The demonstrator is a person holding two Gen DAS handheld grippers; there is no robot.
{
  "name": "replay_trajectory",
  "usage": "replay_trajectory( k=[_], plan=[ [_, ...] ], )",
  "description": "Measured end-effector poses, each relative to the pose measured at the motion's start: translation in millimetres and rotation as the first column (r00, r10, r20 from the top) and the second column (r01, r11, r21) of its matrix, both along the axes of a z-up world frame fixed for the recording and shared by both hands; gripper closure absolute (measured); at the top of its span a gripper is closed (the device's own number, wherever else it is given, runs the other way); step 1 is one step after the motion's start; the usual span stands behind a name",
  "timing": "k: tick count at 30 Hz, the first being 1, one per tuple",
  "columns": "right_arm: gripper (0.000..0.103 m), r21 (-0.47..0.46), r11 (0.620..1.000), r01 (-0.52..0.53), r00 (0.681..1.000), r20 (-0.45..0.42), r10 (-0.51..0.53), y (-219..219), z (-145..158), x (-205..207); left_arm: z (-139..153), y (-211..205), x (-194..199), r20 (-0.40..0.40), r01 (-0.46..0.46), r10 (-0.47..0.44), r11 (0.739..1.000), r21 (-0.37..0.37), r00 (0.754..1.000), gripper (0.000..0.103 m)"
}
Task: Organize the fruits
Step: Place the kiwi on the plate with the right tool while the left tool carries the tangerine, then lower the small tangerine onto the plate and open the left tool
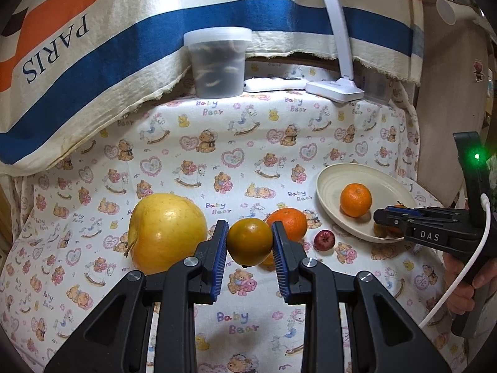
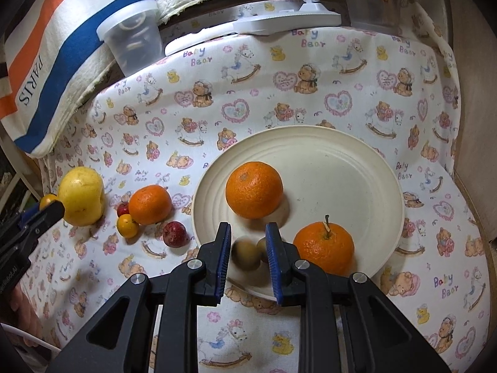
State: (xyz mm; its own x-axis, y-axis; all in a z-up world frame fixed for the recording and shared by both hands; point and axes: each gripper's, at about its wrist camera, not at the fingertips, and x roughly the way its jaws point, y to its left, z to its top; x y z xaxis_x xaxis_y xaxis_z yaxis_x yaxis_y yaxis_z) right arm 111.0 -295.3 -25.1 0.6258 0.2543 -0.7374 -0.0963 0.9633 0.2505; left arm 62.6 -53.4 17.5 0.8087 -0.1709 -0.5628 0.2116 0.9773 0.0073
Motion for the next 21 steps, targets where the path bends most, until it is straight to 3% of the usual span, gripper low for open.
replay_trajectory(
  k=[2, 3, 6, 11, 16, 21],
  plan=[
    [0.056, 0.011, 1.0, 0.005, 1.0, 0.008, -0.005, -1.3, 3.0, -1.9, 1.6, -1.4, -1.1, 0.008, 0.014, -0.014, 1.0, 0.001, 1.0, 0.076],
    [0.052, 0.014, 1.0, 0.019, 1.0, 0.023, -0.019, -3.6, 5.8, -3.9, 2.9, -1.8, -1.5, 0.012, 0.02, -0.02, 1.0, -0.001, 1.0, 0.076],
    [0.051, 0.009, 0.998, 0.06, 0.996, 0.068, -0.061, -12.9, 16.1, -9.0, 12.3, -4.9, -0.3, 0.035, 0.049, -0.048, 0.999, -0.007, 0.998, 0.076],
    [0.051, 0.078, 0.988, 0.133, 0.985, 0.1, -0.14, -41.3, 30.2, -13.8, 31.0, -30.5, 7.5, 0.027, 0.118, -0.119, 0.992, 0.033, 0.993, 0.076],
    [0.051, 0.091, 0.979, 0.182, 0.976, 0.105, -0.192, -57.9, 35.1, -14.7, 31.2, -69.2, 26.3, -0.061, 0.201, -0.199, 0.979, 0.024, 0.978, 0.076],
    [0.051, 0.067, 0.976, 0.207, 0.967, 0.135, -0.214, -60.0, 37.3, -18.1, 2.6, -99.2, 56.5, -0.215, 0.242, -0.246, 0.969, -0.046, 0.945, 0.076]
  ],
)
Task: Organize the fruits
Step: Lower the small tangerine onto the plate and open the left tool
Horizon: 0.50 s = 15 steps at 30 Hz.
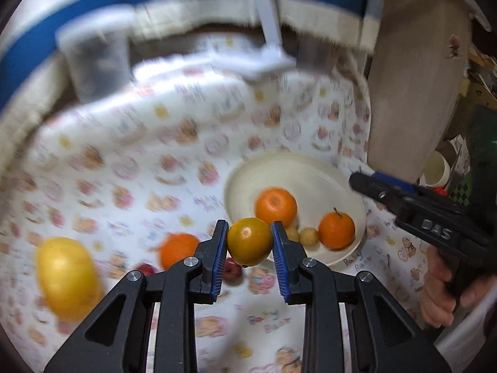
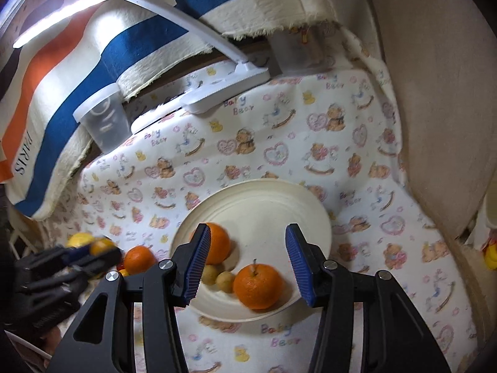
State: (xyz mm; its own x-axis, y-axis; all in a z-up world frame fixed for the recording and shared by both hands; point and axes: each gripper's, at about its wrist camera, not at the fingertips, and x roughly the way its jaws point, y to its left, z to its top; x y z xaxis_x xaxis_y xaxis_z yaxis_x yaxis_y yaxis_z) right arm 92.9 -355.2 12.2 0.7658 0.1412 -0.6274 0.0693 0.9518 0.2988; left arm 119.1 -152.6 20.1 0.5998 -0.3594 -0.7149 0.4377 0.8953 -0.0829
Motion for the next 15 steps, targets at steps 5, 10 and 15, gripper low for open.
replay_trajectory(
  k=[5, 10, 15],
  plan=[
    [0.051, -0.013, 1.0, -0.017, 0.999, -0.038, 0.016, 3.8, -8.0, 6.3, -25.0, -19.7, 16.2, -0.057, 0.01, -0.007, 0.998, 0.055, 0.998, 0.076],
    [0.051, -0.014, 1.0, -0.003, 1.0, -0.029, 0.003, 0.9, -6.8, 4.5, -32.9, -28.1, 23.6, -0.078, 0.024, -0.019, 0.998, 0.066, 0.997, 0.076],
    [0.051, 0.014, 1.0, 0.014, 0.999, -0.04, -0.014, -5.0, -8.2, 5.2, -40.5, -32.0, 32.3, -0.112, 0.035, -0.03, 0.999, 0.041, 0.993, 0.076]
  ],
)
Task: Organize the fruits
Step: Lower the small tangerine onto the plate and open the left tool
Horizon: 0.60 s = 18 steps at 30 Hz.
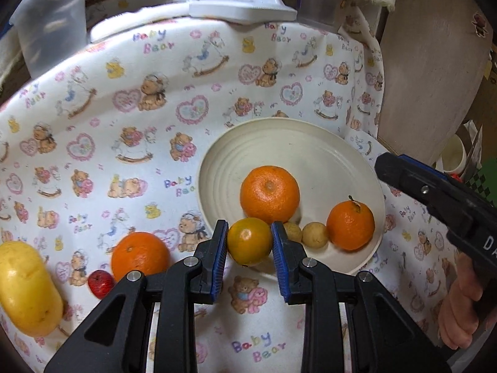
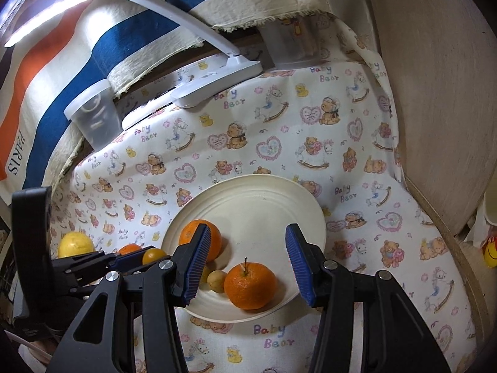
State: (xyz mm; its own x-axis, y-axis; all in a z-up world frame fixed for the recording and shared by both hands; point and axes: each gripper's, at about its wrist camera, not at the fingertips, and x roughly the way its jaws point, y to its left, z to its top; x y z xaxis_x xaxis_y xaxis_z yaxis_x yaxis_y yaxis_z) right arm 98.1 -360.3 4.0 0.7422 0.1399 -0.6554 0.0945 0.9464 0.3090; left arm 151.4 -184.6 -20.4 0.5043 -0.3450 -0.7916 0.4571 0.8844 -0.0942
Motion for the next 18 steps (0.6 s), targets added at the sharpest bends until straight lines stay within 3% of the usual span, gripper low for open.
replay_trajectory(
  k=[14, 16, 18],
  plan=[
    [0.051, 0.068, 0.998, 0.015, 1.0, 0.001, -0.015, -11.1, 2.5, -2.9, 7.1, 5.6, -8.9, 0.046, 0.013, -0.011, 1.0, -0.024, 0.999, 0.075],
    [0.051, 0.065, 0.998, 0.009, 1.0, 0.016, -0.011, -9.2, 6.0, -5.4, 14.8, 7.9, -13.3, 0.072, 0.036, -0.034, 0.999, -0.03, 0.997, 0.072],
    [0.051, 0.043, 0.999, 0.007, 0.999, 0.031, -0.009, -6.3, 9.1, -7.7, 24.9, 10.4, -18.8, 0.128, 0.02, -0.019, 1.0, -0.002, 0.992, 0.061]
  ],
)
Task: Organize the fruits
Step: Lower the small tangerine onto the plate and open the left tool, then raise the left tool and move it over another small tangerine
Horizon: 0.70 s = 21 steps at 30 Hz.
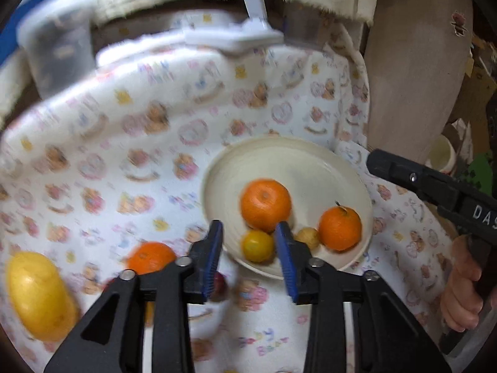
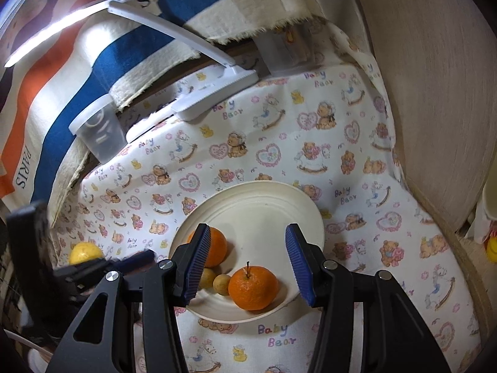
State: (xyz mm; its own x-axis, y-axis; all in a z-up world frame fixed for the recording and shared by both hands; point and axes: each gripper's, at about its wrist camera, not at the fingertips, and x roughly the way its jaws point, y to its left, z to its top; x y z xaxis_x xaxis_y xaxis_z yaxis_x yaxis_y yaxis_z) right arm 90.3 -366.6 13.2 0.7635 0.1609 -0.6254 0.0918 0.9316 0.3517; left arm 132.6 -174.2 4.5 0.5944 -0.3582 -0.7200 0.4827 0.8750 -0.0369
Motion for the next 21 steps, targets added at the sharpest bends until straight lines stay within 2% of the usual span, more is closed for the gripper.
replay_trajectory(
  k=[1, 3, 5, 10, 11, 13, 17, 19, 21],
  plan=[
    [0.051, -0.011, 1.0, 0.004, 1.0, 0.008, -0.004, 1.2, 1.3, -1.3, 5.5, 3.5, -3.0, 0.021, -0.005, 0.005, 1.0, -0.003, 1.0, 0.058],
    [0.051, -0.017, 1.0, 0.006, 1.0, 0.01, -0.006, 2.4, 1.6, -1.5, 17.7, 11.7, -9.7, 0.06, -0.02, 0.021, 1.0, -0.016, 0.998, 0.041],
    [0.051, -0.012, 1.0, 0.002, 1.0, 0.01, -0.002, 2.5, 1.9, -1.9, 28.7, 20.7, -18.0, 0.108, -0.034, 0.037, 0.999, -0.033, 0.993, 0.028],
    [0.051, -0.025, 1.0, -0.005, 1.0, 0.027, 0.006, 7.0, 4.1, -3.6, 51.7, 48.9, -43.7, 0.234, -0.032, 0.056, 0.994, -0.102, 0.971, 0.013],
    [0.051, -0.029, 1.0, -0.007, 0.999, 0.035, 0.008, 8.7, 5.3, -4.8, 54.1, 54.9, -50.9, 0.278, -0.026, 0.058, 0.993, -0.116, 0.959, 0.003],
    [0.051, -0.042, 0.999, -0.006, 0.999, 0.043, 0.008, 11.4, 6.6, -6.0, 55.0, 64.3, -64.2, 0.369, -0.032, 0.077, 0.991, -0.127, 0.926, 0.0],
    [0.051, -0.054, 0.998, -0.017, 0.996, 0.089, 0.022, 19.8, 15.2, -14.9, 51.5, 77.9, -79.6, 0.448, -0.068, 0.112, 0.991, -0.111, 0.887, 0.0],
    [0.05, -0.075, 0.997, -0.019, 0.993, 0.112, 0.027, 23.5, 18.9, -18.2, 50.3, 86.5, -82.9, 0.456, -0.093, 0.142, 0.987, -0.129, 0.878, 0.0],
    [0.048, -0.08, 0.997, -0.021, 0.992, 0.122, 0.031, 25.4, 19.8, -19.6, 49.1, 92.6, -82.8, 0.436, -0.112, 0.165, 0.983, -0.144, 0.885, 0.0]
  ],
)
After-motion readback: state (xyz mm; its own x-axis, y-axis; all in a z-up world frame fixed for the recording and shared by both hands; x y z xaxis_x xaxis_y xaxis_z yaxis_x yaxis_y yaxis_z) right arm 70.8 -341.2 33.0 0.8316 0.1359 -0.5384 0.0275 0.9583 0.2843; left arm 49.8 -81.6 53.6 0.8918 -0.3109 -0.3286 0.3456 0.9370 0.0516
